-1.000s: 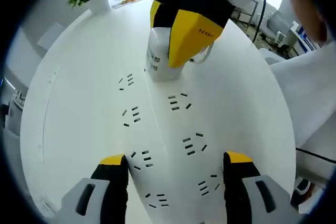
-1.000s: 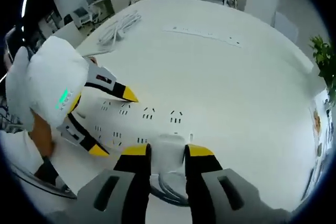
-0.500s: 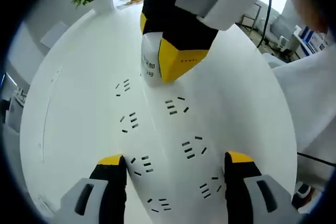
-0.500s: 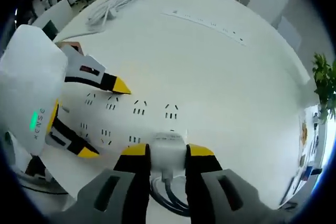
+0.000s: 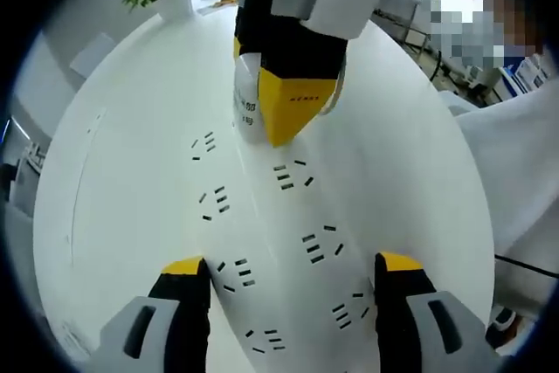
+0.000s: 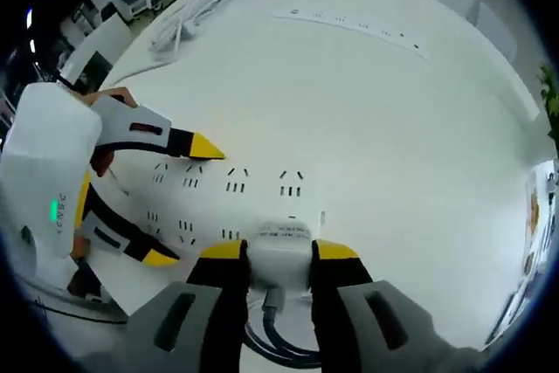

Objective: Straighten the power strip on the desk, plug the charger into it

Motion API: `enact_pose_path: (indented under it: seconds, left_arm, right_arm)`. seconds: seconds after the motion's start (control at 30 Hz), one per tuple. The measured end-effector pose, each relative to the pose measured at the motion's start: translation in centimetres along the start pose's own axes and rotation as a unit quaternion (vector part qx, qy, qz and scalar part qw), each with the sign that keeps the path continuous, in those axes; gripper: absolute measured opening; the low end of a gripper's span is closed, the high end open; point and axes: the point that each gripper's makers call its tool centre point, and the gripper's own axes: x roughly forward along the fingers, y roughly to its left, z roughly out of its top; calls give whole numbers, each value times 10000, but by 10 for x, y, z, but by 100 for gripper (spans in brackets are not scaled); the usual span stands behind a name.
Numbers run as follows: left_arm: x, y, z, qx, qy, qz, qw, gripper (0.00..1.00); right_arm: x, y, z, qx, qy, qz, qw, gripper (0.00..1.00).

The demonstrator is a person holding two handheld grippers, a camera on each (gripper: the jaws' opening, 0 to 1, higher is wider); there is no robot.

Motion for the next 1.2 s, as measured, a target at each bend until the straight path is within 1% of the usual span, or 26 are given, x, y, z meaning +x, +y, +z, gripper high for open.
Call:
enact_pose_path:
  seconds: [0.2,0.27,0.3,0.37,0.4,0.47,0.5,0.53,0.57,0.63,0.7,0.73,0.77,0.8,0.87,0.97,1.03,1.07,1.1,1.13,1.2]
  left_arm:
    - [0,-1,1,-2,-34,-5,10000,77]
    - [0,-1,1,-4,-43,-5,10000,77]
    - [1,-2,1,-5,-47,-5,10000,77]
    - [1,-2,1,-6,-49,-6,10000,77]
    - [1,-2,1,-4,-47,-5,10000,77]
    - [1,-2,2,-5,-41,-2,10000,77]
    - [1,-2,2,-6,-39,-2,10000,77]
    - [1,-2,2,-6,-39,-2,10000,77]
    - [1,-2,2,-7,-38,-2,10000,77]
    - [1,-3,3,-4,-38,-3,10000,77]
    - [2,-4,3,-6,-39,-2,10000,77]
    - [2,-4,3,-7,-30,2,10000,77]
    - [2,-4,3,-12,-19,6,10000,77]
    - [2,-4,3,-6,-18,2,10000,77]
    - [2,-5,3,-17,-23,5,10000,77]
    - [2,-6,4,-60,-81,18,9999,77]
    - [1,-5,3,-54,-86,8,9999,77]
    - [1,-5,2,-44,-85,4,10000,77]
    - [1,-5,2,-48,-105,-3,9999,77]
    - [0,-6,2,-56,-124,-1,9999,77]
    - [0,-6,2,-69,-152,9,9999,77]
  right_arm:
    - [1,2,0,-42,-114,38,9999,27]
    - [1,3,0,-223,-169,93,9996,28]
    - [2,3,2,-542,-275,140,9981,28]
    - [2,5,1,-1009,-428,209,9938,30]
    - [2,5,1,-1048,-485,246,9930,31]
    - [-2,11,8,-862,-828,439,9919,35]
    - [-5,14,13,-782,-1018,545,9902,40]
    - [-9,18,19,-746,-1239,634,9875,43]
    - [-11,18,28,-798,-1447,698,9838,46]
    - [-19,22,37,-1045,-1807,736,9752,49]
    - [-26,23,40,-1256,-2054,634,9685,52]
    - [-30,23,43,-1407,-2204,559,9636,53]
    - [-34,24,47,-1638,-2396,513,9556,55]
    - [-36,25,49,-1709,-2510,502,9515,56]
    - [-40,29,50,-1832,-2686,539,9441,59]
    - [-48,33,53,-2137,-2942,519,9301,58]
    - [-53,34,56,-2161,-3080,487,9252,59]
    - [-55,34,59,-2177,-3189,483,9212,59]
    - [-56,35,60,-2208,-3241,483,9186,60]
    - [-57,34,62,-2201,-3279,450,9176,60]
    - [-58,32,62,-2312,-3255,382,9161,59]
